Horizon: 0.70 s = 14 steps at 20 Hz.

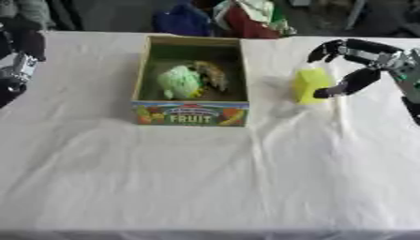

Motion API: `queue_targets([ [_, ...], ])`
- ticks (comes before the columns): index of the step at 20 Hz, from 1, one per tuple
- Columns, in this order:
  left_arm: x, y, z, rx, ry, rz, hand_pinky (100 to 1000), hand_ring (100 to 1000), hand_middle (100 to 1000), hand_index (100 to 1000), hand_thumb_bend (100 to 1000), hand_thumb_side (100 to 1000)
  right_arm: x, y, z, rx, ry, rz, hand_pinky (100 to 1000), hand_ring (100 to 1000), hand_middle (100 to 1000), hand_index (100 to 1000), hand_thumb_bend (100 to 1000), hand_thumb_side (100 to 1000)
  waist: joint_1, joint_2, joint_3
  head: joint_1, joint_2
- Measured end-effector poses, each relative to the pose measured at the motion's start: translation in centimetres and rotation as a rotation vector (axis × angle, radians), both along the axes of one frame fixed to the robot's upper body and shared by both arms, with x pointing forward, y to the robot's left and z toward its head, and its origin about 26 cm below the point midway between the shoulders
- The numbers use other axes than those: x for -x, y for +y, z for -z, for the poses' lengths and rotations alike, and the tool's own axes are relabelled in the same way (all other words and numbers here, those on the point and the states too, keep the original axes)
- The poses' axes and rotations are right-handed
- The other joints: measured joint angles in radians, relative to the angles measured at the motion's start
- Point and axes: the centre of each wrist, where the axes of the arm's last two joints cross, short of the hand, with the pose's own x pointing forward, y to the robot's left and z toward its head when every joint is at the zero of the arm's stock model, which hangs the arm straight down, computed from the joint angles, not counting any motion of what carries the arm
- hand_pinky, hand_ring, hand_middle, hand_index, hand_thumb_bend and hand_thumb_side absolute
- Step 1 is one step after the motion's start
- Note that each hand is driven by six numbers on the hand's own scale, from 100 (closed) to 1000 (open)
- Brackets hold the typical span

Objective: Pick up objects on the table and place them in the box.

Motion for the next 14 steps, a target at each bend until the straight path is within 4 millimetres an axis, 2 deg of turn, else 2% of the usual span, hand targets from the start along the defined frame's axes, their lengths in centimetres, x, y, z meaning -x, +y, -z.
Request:
queue_targets([
  [11,0.0,-0.3,0.1,0.012,0.003,0.012,599,488,509,714,305,656,0.0,-1.3,1.1,0.019,-0.021,0.106,790,832,797,800,547,488,0.002,0.016,0.025,-0.014,0.0],
  [13,-0.1,-0.4,0.1,0.012,0.003,0.012,599,488,509,714,304,657,-0.1,-1.3,1.1,0.018,-0.038,0.116,780,815,779,784,528,461,0.002,0.017,0.027,-0.015,0.0],
  [14,-0.1,-0.4,0.1,0.012,0.003,0.012,599,488,509,714,297,659,-0.2,-1.3,1.1,0.02,-0.046,0.12,760,785,739,745,480,368,0.002,0.017,0.028,-0.016,0.0],
])
